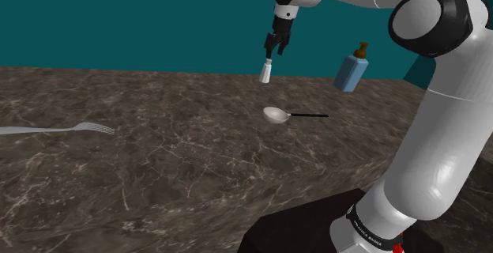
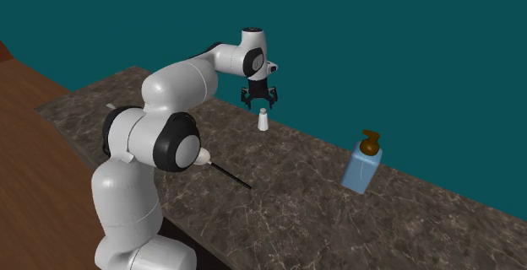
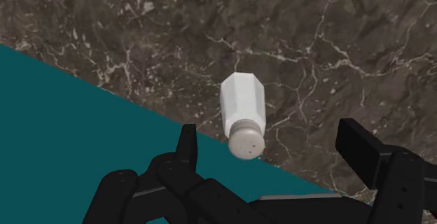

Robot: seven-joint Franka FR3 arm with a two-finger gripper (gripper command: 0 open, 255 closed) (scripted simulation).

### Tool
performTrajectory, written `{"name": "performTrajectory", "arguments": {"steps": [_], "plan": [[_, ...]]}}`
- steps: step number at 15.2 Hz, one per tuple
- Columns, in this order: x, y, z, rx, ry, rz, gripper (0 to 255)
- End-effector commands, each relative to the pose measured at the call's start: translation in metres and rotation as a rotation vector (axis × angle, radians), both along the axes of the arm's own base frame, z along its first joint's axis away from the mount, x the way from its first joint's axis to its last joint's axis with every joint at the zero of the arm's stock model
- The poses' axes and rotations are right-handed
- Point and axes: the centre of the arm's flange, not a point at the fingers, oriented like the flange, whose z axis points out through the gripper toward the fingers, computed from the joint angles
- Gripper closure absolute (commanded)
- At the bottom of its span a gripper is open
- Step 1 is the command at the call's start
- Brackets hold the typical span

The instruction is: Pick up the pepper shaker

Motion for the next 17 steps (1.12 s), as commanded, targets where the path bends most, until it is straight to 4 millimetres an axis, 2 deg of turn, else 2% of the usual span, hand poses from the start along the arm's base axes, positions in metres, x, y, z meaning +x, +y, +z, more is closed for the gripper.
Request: {"name": "performTrajectory", "arguments": {"steps": [1, 8, 10, 11, 17], "plan": [[0.014, -0.008, -0.004, -0.005, -0.003, 0.0, 0], [0.014, -0.008, -0.044, -0.005, -0.003, 0.0, 0], [0.014, -0.008, -0.044, -0.005, -0.003, 0.0, 0], [0.013, -0.008, -0.043, -0.005, -0.003, 0.0, 255], [0.014, -0.008, -0.043, -0.005, -0.003, 0.0, 255]]}}
